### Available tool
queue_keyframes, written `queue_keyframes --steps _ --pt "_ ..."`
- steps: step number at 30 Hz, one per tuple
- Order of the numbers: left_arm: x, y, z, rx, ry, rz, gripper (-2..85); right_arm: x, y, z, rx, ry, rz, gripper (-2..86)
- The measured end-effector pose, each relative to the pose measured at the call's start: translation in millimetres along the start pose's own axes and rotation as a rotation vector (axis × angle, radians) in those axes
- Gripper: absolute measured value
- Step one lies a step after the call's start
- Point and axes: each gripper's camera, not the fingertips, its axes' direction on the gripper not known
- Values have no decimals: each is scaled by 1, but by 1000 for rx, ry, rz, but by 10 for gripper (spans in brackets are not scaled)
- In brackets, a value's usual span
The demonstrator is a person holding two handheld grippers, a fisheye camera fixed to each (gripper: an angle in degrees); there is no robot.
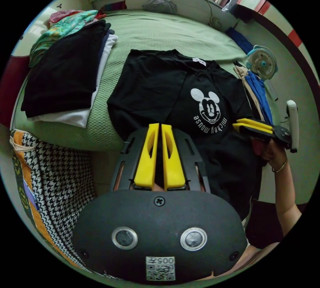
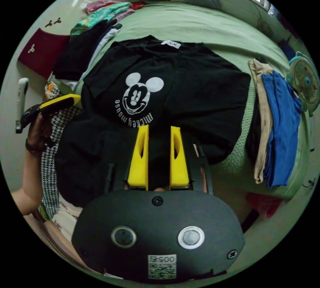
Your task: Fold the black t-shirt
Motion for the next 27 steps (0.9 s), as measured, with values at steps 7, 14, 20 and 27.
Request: queue_keyframes --steps 7,14,20,27 --pt "-40 -11 3 49 -86 -65 91 32 28 -29 150 206 109 94" --pt "-72 -31 23 51 -50 -126 119 65 52 -27 142 256 244 120" --pt "-78 -46 39 53 -54 -150 130 76 61 -15 93 193 281 121" --pt "-77 -66 46 14 -106 -106 128 82 61 -8 70 187 308 104"
